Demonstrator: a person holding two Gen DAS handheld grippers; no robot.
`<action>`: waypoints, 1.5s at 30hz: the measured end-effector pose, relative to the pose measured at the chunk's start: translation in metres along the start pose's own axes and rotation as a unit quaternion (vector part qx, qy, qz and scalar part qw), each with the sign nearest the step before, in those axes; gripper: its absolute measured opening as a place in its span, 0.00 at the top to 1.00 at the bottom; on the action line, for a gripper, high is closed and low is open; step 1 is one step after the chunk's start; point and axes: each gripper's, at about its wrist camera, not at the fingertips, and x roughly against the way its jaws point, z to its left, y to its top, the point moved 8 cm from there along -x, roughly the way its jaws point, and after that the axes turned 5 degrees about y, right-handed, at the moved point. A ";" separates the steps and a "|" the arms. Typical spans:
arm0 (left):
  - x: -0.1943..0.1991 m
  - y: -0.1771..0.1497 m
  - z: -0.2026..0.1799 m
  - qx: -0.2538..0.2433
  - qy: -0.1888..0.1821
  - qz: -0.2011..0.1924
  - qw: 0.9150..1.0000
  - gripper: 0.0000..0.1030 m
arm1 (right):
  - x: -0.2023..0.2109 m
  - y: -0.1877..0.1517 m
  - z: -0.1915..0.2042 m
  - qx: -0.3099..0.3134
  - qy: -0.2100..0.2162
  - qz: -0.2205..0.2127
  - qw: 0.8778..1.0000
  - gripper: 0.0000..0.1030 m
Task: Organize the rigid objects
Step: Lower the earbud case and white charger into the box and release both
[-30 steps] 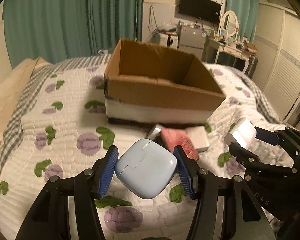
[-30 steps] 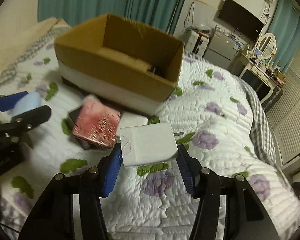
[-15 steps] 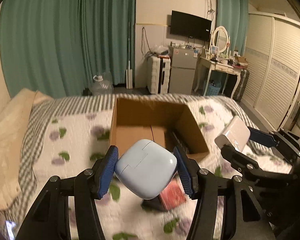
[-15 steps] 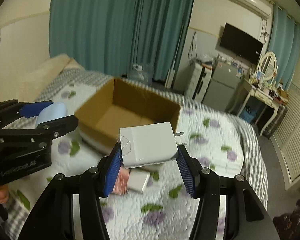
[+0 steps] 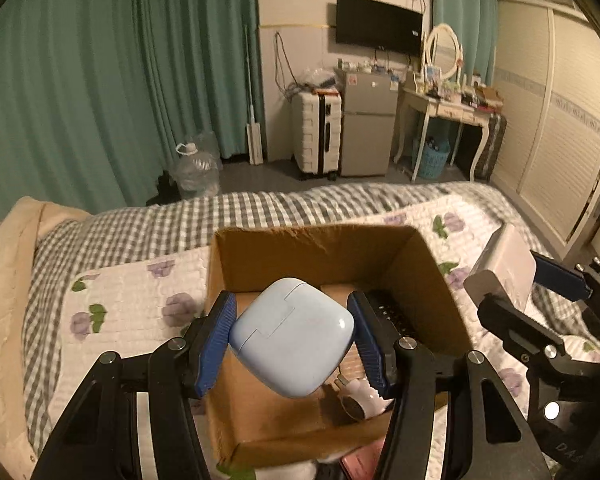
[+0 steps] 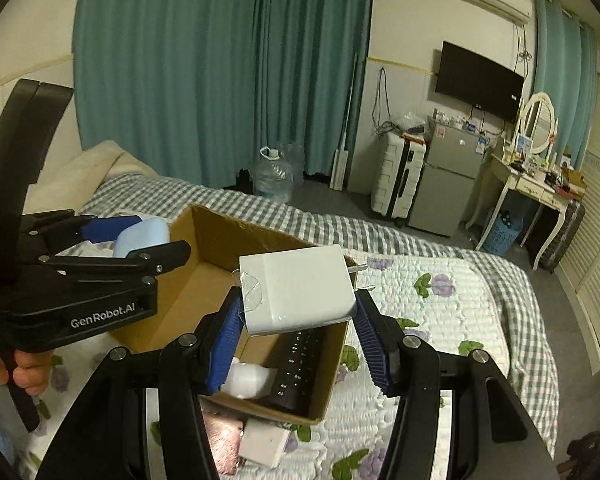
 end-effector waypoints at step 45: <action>0.012 -0.001 0.045 0.029 0.051 -0.034 0.998 0.35 | -0.102 -0.017 -0.002 -0.033 0.031 0.060 0.997 0.17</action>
